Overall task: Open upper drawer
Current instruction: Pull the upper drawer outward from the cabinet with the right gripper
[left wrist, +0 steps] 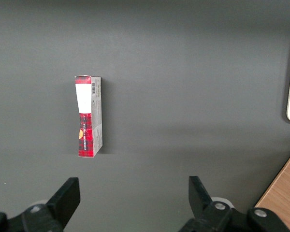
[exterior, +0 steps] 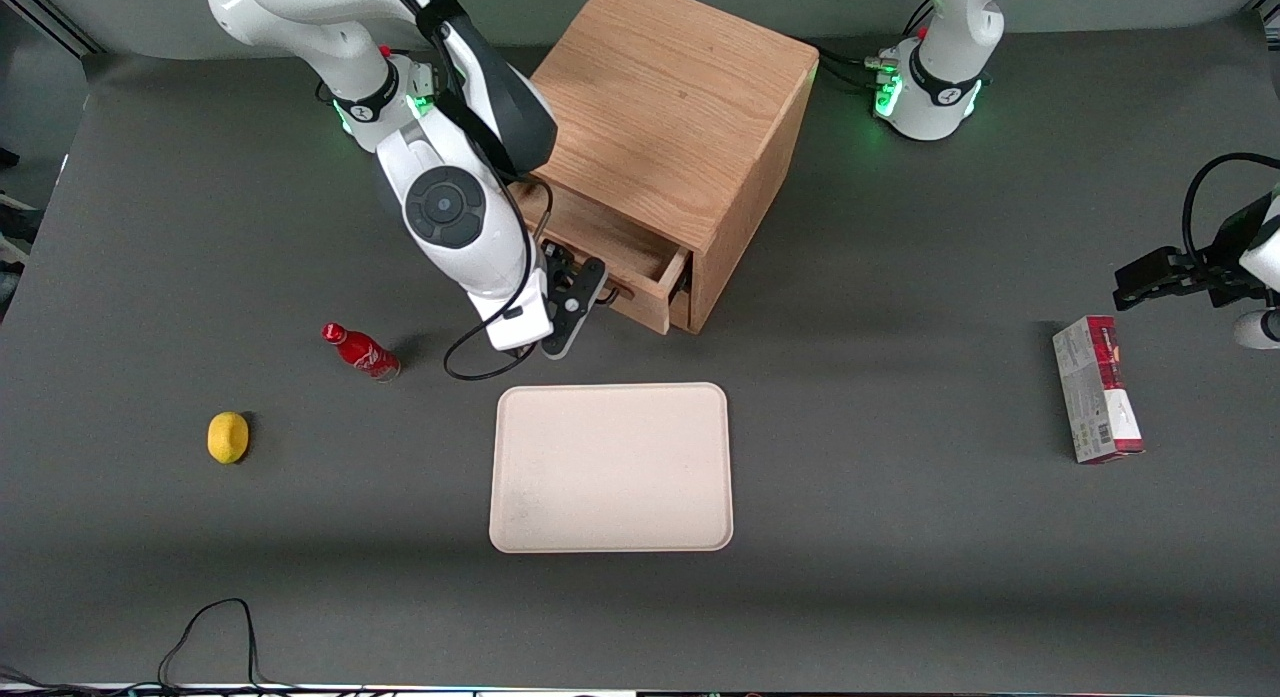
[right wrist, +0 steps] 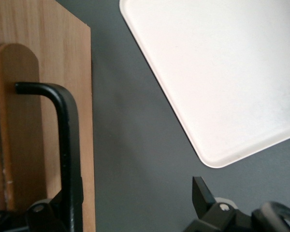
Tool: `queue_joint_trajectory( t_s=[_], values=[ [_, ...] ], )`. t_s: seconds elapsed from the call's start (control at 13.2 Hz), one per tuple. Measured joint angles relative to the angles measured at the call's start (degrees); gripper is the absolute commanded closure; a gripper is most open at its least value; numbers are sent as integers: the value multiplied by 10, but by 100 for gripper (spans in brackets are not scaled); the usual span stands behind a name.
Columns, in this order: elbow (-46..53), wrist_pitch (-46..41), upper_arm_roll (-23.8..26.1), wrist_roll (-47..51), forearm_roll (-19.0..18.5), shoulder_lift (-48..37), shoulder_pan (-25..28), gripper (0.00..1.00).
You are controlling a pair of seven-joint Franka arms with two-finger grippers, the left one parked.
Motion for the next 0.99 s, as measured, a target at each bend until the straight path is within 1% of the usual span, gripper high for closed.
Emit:
queue_joint_trajectory(
  t_s=[0.15,0.61,0.99],
  values=[
    [7,0,0,-1,0,1,-8,0],
    [22,0,0,-11,0,13,-12,0],
    [44,0,0,-16,0,23,-39,0]
  ],
)
